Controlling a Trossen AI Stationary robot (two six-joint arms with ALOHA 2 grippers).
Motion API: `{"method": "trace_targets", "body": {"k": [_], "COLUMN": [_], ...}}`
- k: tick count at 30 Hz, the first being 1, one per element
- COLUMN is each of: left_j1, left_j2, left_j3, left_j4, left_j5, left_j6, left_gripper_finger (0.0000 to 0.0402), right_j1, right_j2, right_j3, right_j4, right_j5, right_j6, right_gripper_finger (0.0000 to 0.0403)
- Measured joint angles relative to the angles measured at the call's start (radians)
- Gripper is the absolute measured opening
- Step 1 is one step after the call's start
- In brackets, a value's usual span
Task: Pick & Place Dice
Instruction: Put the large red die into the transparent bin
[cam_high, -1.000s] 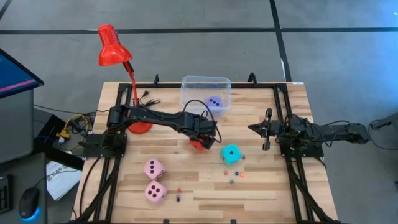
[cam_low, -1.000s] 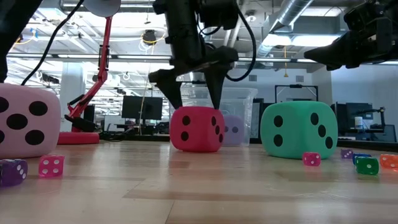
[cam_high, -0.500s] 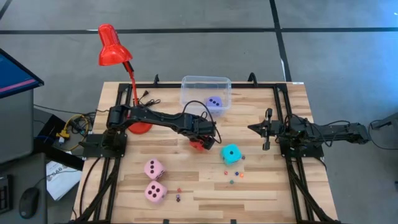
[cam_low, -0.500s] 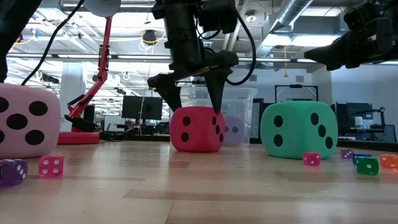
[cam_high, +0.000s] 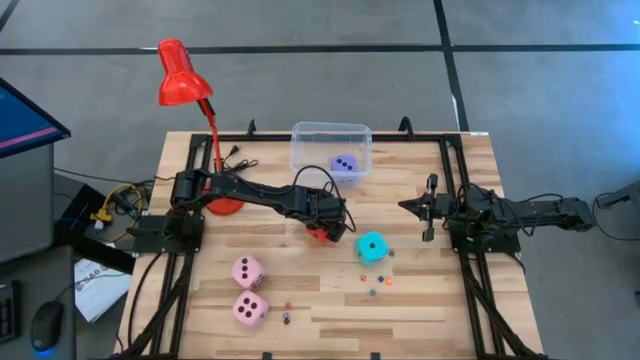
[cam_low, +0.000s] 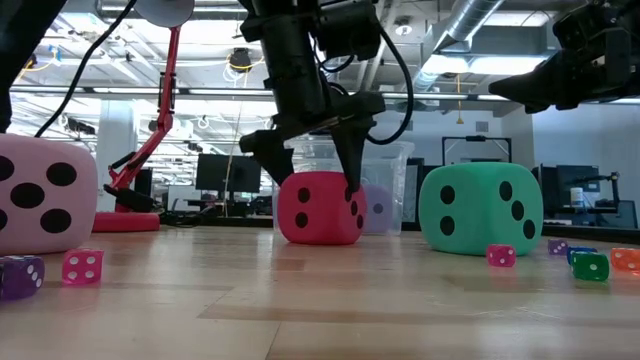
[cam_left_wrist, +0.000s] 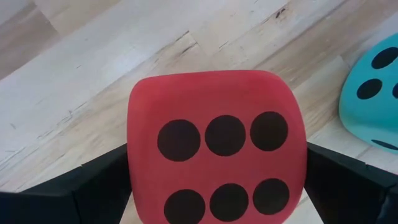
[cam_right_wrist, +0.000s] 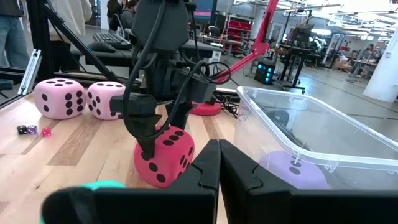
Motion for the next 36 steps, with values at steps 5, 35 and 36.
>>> {"method": "trace_targets", "body": {"k": [5,35,36], "left_j1": [-0.002,0.110,0.126], "left_j2": [-0.007,-0.447,-0.436], "left_j3": [-0.003,0.000,-0.001], "left_j4": [0.003,0.167,0.165], "left_j5": [0.004,-0.495,-0.493], "left_j6": [0.000,0.186,0.187], "left_gripper_finger": [0.0394,0.0366,0.0366], "right_j1": [0.000,0.000,0.000], "right_j2": [0.000,0.000,0.000], "right_j3": [0.000,0.000,0.000], "right_j4": [0.000,0.008,0.008], "right_j5": [0.000,0.000,0.000], "right_j6": [0.000,0.000,0.000], "right_gripper_finger": [0.0000,0.0000,0.0000]}}
